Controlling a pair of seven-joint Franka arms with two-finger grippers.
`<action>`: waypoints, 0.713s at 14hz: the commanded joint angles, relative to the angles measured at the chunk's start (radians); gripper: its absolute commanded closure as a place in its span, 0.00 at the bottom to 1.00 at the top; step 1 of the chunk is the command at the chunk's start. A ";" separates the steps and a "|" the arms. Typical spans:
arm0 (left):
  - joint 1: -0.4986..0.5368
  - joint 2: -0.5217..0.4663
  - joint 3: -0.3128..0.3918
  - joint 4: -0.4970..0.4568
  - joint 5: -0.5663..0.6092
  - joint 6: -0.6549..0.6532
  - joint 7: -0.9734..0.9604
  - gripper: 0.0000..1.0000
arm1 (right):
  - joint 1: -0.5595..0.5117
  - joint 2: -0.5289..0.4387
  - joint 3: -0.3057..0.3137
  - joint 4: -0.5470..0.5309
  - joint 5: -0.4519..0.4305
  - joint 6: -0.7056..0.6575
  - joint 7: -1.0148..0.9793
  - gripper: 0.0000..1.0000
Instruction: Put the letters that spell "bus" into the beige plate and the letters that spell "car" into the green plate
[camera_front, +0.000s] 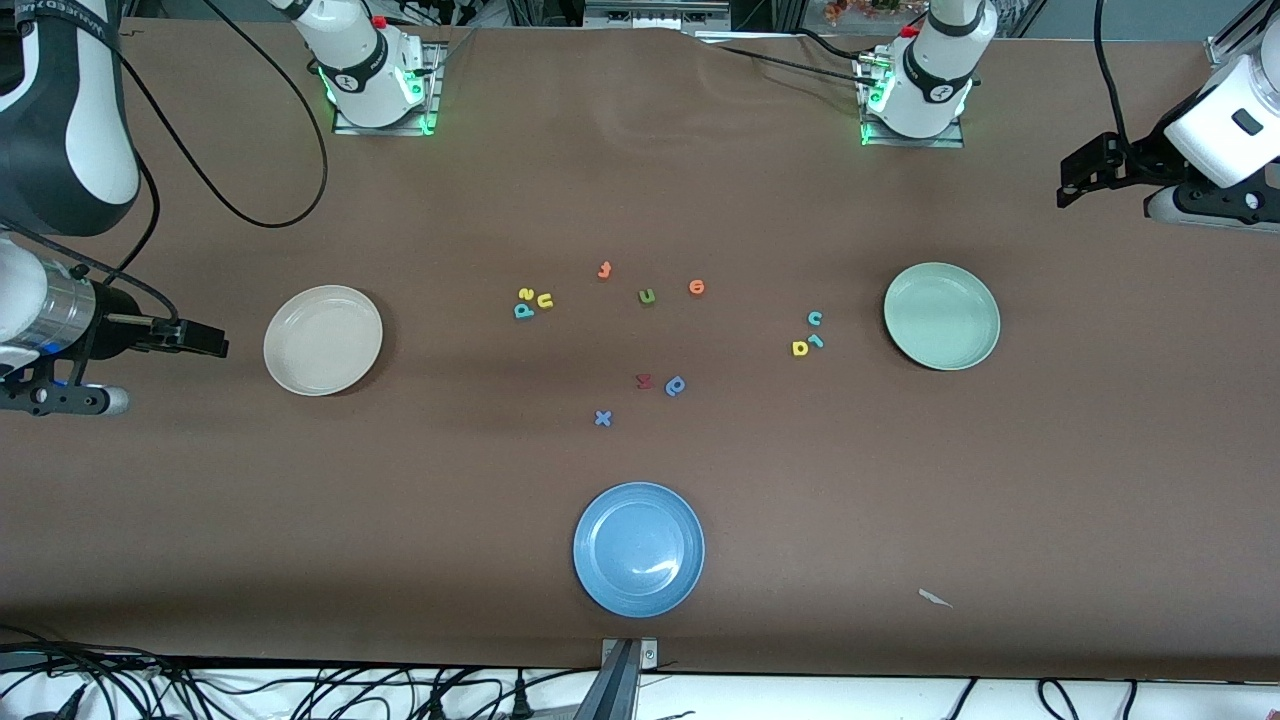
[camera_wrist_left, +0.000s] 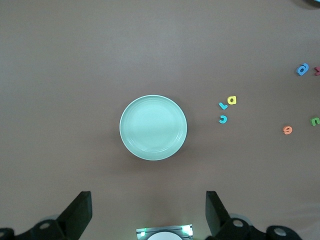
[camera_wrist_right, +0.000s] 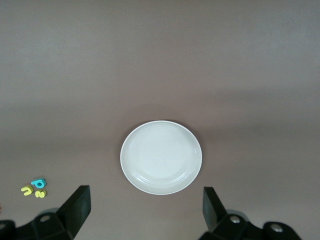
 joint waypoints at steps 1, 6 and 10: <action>0.002 0.013 -0.003 0.032 -0.022 -0.027 0.007 0.00 | -0.013 -0.018 0.011 -0.011 0.019 -0.002 0.007 0.00; -0.004 0.013 -0.007 0.033 -0.022 -0.027 0.007 0.00 | -0.016 -0.016 0.009 -0.011 0.020 -0.002 -0.009 0.00; -0.003 0.013 -0.034 0.036 -0.016 -0.027 0.005 0.00 | -0.016 -0.018 0.009 -0.011 0.020 -0.003 0.008 0.00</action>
